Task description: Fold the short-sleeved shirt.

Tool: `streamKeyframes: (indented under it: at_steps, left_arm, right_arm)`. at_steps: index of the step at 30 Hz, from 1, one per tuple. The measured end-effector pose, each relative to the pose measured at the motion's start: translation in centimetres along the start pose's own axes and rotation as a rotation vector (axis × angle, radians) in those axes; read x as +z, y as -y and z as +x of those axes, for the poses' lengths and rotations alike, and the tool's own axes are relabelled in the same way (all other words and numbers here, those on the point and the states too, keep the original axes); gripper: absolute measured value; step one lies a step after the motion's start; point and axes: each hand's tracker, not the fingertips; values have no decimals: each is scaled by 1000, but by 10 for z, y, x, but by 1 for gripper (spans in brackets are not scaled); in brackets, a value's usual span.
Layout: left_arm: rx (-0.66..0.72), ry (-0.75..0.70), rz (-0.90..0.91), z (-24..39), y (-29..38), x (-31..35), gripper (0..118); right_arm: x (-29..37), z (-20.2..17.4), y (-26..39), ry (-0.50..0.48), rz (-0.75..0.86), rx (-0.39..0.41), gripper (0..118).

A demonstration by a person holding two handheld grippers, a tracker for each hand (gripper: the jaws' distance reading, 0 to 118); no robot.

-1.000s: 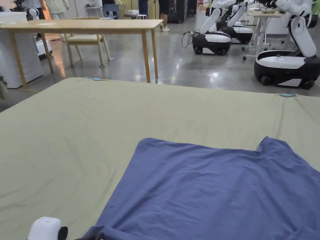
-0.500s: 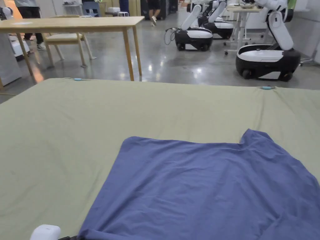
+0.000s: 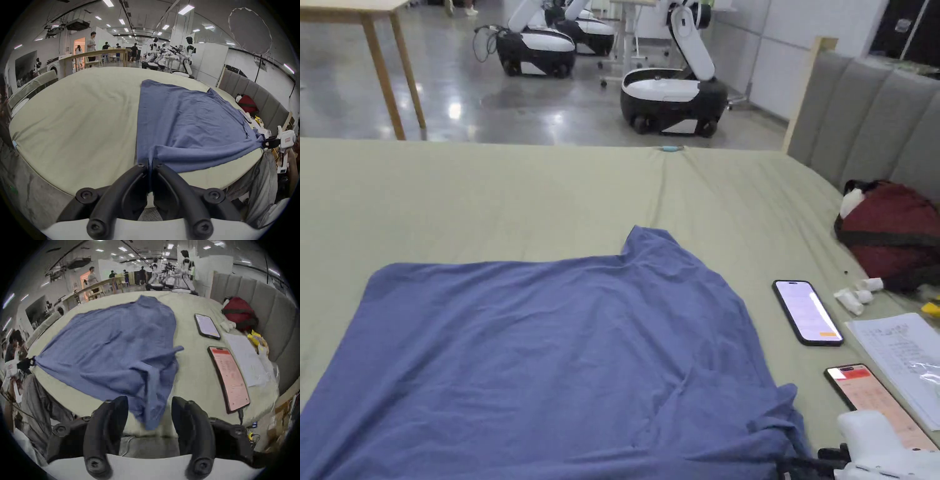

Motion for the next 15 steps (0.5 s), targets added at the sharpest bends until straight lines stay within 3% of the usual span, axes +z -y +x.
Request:
streamKeyframes:
  at_steps: [3,4,5,7,8,11,15]
  left_arm:
    - [1,-3,1,1,-2,3,2]
    - [3,-2,1,3,-2,3,2]
    - [1,-3,1,1,-3,3,2]
    - [-5,-7,-2,4,-3,4,2]
    - [-6,-6,-1,6,-3,4,2]
    - [-18,-4,8,8,-8,11,2]
    - [3,36,46,6,-26,19,2]
  right_arm:
    - [-10,11,-1,-55,-61,-45,56]
    - [-9,12,-2,-43,-46,-34,44]
    - [-8,13,-3,-58,-50,-21,21]
    - [0,9,-5,-76,-9,-8,6]
    - [2,9,-6,-107,15,-32,5]
    - [6,1,-7,-62,12,39,5]
    - [18,1,-18,-102,78,5,5]
